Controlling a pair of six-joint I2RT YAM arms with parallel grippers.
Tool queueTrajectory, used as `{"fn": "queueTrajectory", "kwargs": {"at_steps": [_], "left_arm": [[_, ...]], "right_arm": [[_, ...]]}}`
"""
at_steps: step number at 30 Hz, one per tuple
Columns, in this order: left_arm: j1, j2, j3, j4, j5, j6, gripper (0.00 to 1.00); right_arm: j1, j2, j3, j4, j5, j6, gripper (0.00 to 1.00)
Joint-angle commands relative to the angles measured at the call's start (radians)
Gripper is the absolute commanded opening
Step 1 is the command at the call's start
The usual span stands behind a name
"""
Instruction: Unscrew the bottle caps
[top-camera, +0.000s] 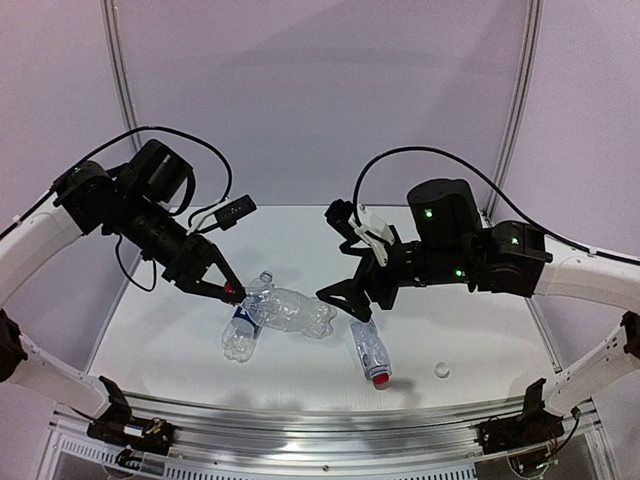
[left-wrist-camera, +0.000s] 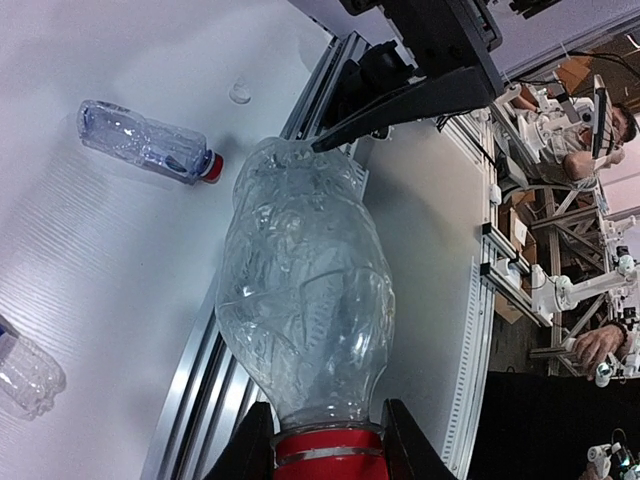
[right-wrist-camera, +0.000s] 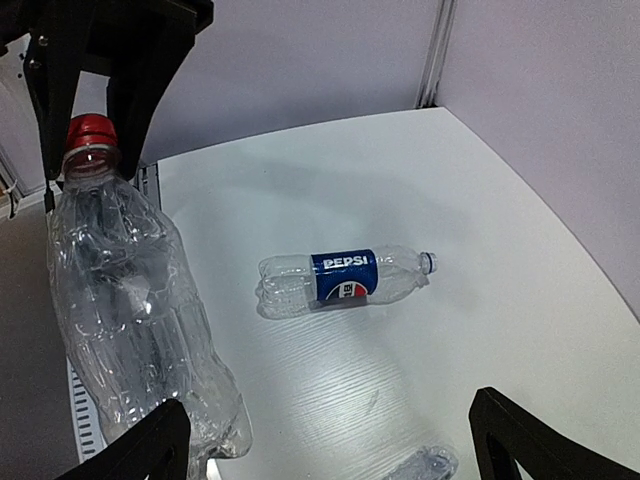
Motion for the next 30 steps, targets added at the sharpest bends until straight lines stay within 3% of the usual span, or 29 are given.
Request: {"fn": "queueTrajectory", "kwargs": {"at_steps": [1,14,24,30], "left_arm": [[0.005,0.011,0.030,-0.034,0.026,-0.017,0.00],[0.032,0.097,0.082,-0.120,-0.085,0.051,0.00],[0.015,0.101,0.108,-0.137,0.038,0.086,0.00],[-0.002,0.097,0.106,-0.126,0.046,0.072,0.00]], "right_arm": [[0.027,0.055,0.060,0.005,-0.037,-0.113,1.00],[0.054,0.079,0.100,-0.075,-0.197,-0.126,1.00],[0.080,0.101,-0.002,0.063,-0.036,-0.152,1.00],[0.079,0.130,-0.008,0.088,-0.043,-0.162,1.00]]}}
